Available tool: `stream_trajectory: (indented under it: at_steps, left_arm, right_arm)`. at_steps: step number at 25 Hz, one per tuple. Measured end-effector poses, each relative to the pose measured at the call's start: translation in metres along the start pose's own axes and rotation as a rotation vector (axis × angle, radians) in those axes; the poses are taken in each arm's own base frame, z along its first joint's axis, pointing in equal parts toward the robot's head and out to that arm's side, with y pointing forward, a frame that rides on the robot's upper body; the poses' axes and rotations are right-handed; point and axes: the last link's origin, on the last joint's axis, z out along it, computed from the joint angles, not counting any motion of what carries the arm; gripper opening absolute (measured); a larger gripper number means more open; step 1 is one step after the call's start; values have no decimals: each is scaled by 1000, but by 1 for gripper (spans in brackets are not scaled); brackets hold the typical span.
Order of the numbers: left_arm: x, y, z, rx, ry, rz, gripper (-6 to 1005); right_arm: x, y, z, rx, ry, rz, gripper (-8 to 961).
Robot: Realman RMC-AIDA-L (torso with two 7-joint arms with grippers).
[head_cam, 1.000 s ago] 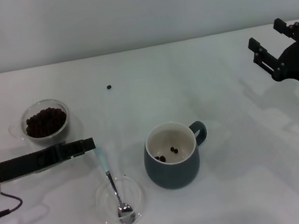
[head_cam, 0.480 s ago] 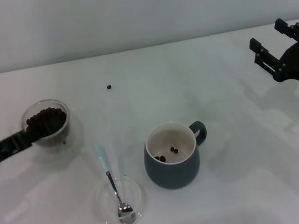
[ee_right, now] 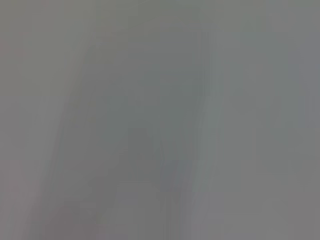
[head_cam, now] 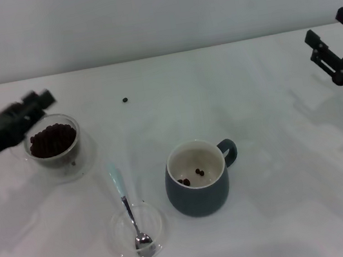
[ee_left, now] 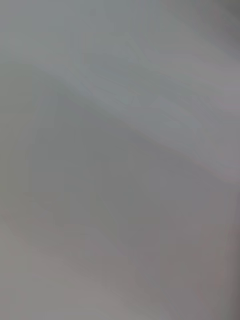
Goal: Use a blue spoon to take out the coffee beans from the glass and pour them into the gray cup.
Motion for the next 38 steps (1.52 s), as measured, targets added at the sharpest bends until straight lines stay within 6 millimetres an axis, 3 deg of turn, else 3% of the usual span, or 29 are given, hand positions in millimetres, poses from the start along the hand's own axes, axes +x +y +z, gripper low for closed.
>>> stream_trajectory:
  at_steps: [8, 16, 22, 38]
  left_arm:
    - [3, -7, -26, 91, 299, 153, 443]
    - [-13, -11, -34, 178, 351, 255, 443]
    - [-22, -11, -35, 220, 359, 342, 442]
    - [-4, -15, -55, 306, 457, 510, 442]
  right_arm:
    - [-3, -17, -33, 103, -32, -55, 677]
    - [-6, -30, -56, 195, -50, -125, 677]
    - [-6, -28, -57, 197, -52, -165, 677]
    - [-12, -18, -39, 144, -103, -72, 678]
